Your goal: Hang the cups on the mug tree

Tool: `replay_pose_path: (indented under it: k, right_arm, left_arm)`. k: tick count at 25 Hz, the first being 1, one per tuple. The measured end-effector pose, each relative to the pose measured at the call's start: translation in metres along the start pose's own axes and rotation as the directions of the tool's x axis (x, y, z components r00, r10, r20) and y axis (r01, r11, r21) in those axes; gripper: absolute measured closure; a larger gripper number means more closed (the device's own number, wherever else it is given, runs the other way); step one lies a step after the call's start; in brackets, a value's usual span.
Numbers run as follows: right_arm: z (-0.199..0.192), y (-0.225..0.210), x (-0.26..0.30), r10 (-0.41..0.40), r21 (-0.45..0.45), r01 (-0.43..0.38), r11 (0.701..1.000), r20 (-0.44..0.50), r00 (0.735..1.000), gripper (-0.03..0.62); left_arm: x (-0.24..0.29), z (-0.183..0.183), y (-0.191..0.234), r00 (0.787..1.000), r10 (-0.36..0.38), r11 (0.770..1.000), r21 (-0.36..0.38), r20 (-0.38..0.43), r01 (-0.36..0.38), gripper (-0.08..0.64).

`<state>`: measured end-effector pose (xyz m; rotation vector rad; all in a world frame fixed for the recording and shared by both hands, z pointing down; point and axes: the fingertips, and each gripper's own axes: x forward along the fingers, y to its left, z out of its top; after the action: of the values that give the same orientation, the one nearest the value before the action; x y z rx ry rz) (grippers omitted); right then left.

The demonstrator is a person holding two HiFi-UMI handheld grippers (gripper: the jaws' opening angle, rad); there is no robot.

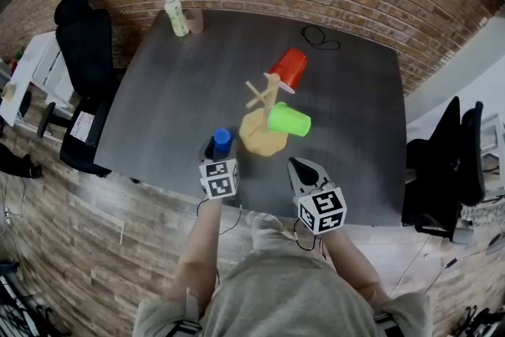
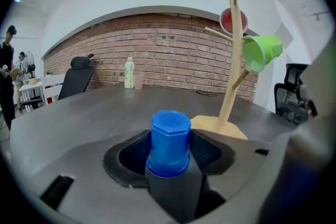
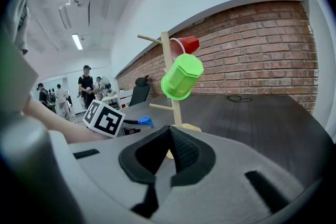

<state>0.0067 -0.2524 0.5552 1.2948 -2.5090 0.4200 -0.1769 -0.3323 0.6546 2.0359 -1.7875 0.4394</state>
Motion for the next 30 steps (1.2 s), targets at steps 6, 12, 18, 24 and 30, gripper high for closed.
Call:
replay_pose_path:
  k: [6,12,18,24,30]
  right_arm:
    - [0.001,-0.002,-0.003,-0.005,0.003,0.005,1.0,0.007,1.0,0.592]
    - [0.003,0.001,-0.009,-0.003,0.0,0.003,1.0,0.016,1.0,0.594]
    - [0.006,0.006,-0.017,0.003,-0.007,-0.003,1.0,0.027,1.0,0.594]
    - [0.006,0.011,-0.025,0.01,-0.009,-0.009,1.0,0.036,0.999,0.593]
    - [0.007,0.015,-0.032,0.015,-0.009,-0.015,1.0,0.043,0.999,0.594]
  left_arm:
    - [-0.003,0.001,-0.003,1.0,-0.011,1.0,-0.004,-0.009,0.011,0.334]
    - [-0.013,0.012,-0.007,1.0,-0.02,1.0,-0.002,0.017,0.02,0.334]
    - [-0.031,0.027,-0.009,0.998,-0.032,0.999,-0.008,0.058,0.033,0.334]
    - [-0.049,0.041,-0.014,0.994,-0.048,0.999,-0.005,0.1,0.048,0.334]
    - [-0.065,0.058,-0.02,0.988,-0.065,0.998,0.0,0.14,0.065,0.334]
